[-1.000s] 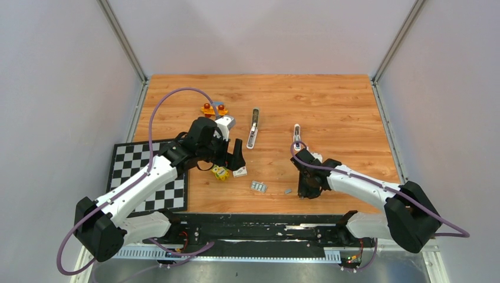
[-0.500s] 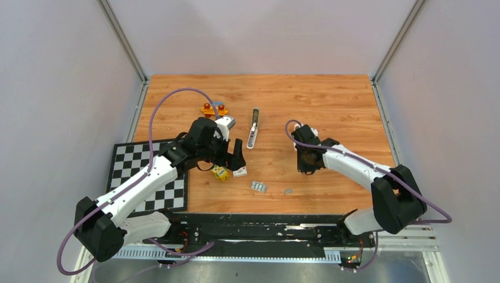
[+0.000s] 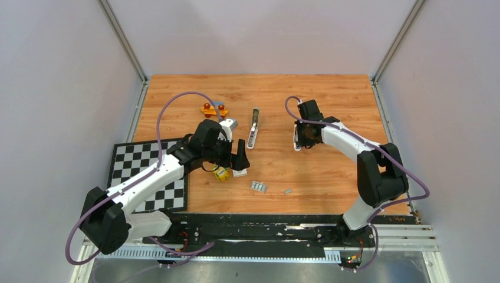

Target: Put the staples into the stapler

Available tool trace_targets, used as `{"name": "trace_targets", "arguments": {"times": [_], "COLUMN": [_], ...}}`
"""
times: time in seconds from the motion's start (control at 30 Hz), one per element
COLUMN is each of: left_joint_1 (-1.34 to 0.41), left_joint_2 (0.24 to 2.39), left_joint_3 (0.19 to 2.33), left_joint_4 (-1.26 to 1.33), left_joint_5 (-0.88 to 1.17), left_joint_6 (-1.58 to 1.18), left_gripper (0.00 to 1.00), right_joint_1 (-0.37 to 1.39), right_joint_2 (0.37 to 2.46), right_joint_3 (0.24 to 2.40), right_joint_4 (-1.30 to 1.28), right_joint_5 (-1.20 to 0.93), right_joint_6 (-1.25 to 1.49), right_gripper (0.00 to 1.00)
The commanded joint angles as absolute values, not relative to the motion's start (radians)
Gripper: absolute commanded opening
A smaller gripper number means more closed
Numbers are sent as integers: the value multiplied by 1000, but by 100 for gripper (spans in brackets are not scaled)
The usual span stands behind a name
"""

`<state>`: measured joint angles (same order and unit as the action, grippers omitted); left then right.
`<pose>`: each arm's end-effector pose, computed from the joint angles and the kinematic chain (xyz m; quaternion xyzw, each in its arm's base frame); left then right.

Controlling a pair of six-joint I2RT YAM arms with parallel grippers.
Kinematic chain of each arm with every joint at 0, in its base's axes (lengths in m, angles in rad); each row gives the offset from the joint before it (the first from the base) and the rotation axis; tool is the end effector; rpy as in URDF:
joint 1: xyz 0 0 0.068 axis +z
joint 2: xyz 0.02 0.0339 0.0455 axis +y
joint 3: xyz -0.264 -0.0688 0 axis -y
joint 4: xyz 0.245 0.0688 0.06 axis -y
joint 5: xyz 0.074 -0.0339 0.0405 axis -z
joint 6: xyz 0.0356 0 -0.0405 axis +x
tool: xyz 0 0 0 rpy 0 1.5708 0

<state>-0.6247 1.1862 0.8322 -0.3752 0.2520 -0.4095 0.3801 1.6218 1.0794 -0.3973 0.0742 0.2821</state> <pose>0.1996 -0.1548 0.2573 0.1483 0.8948 -0.3000 0.2956 0.3157 0.1233 0.2137 -0.0350 0.9494 0.0675 0.3047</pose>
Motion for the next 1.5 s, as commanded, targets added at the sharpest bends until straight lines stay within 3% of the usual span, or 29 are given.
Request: {"name": "trace_targets", "arguments": {"times": [0.0, 1.47], "left_joint_1": [-621, -620], "left_joint_2": [1196, 1286], "left_joint_3": [841, 873], "left_joint_4": [-349, -356], "left_joint_5": [247, 274], "left_joint_6": [-416, -391], "left_gripper": [97, 97], "right_joint_1": [366, 318], "right_joint_2": [1663, 1765], "right_joint_3": [1134, 1144], "right_joint_4": [-383, -301], "right_joint_5": [36, -49], "right_joint_6": [217, 241], "right_gripper": [18, 18]}}
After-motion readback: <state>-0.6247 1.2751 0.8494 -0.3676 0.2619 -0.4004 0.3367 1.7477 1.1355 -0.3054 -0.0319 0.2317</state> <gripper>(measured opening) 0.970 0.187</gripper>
